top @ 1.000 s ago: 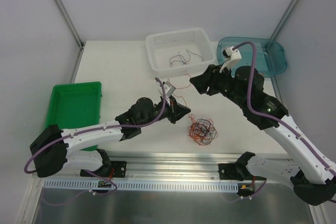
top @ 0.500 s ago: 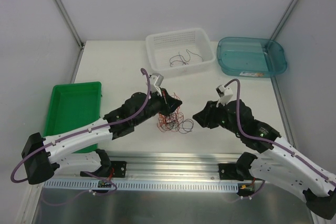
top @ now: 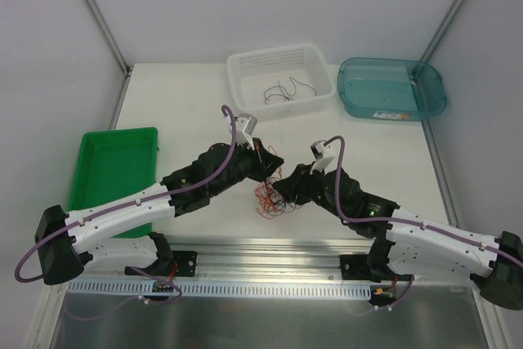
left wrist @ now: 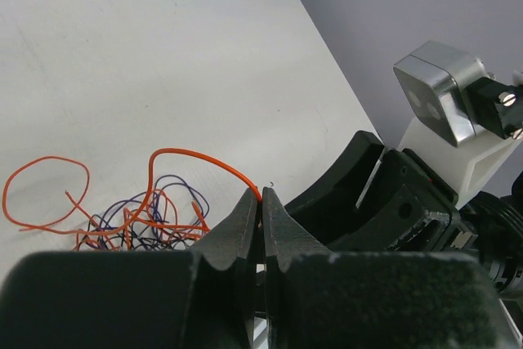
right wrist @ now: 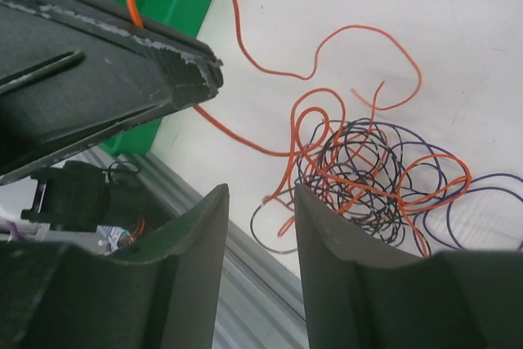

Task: Untangle the cables
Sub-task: Untie the cable.

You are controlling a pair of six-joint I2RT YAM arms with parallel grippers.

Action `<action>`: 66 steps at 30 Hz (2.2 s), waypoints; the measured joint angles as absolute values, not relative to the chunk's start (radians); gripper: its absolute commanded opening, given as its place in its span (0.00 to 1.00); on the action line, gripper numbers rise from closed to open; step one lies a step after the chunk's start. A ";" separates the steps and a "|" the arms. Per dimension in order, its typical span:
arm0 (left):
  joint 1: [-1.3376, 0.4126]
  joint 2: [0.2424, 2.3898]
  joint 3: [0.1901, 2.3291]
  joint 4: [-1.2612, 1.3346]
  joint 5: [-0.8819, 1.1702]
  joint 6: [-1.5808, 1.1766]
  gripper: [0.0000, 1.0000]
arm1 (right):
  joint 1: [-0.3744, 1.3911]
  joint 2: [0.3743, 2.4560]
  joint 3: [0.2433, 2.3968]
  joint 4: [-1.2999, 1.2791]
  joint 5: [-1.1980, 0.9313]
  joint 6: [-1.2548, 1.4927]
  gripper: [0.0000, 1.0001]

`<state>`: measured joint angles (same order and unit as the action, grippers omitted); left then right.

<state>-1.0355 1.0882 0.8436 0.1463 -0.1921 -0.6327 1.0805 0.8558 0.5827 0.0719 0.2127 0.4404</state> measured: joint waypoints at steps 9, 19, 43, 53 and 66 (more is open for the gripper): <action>-1.048 1.088 0.850 0.115 -0.206 -0.632 0.00 | 1.100 0.953 0.577 0.159 0.339 0.454 0.18; -1.000 1.013 1.003 -0.147 -0.373 -0.555 0.00 | 1.092 0.920 0.567 0.009 0.466 0.487 0.01; -0.607 1.065 1.620 -0.628 -0.318 -0.358 0.00 | 0.362 0.691 0.598 -0.337 0.175 0.477 0.01; -0.574 1.060 1.692 -0.636 -0.181 -0.357 0.00 | 0.391 0.970 0.658 -0.397 0.043 0.357 0.61; -0.628 1.024 1.374 -0.509 0.045 -0.486 0.00 | 0.611 0.965 0.883 -0.467 -0.016 0.226 0.61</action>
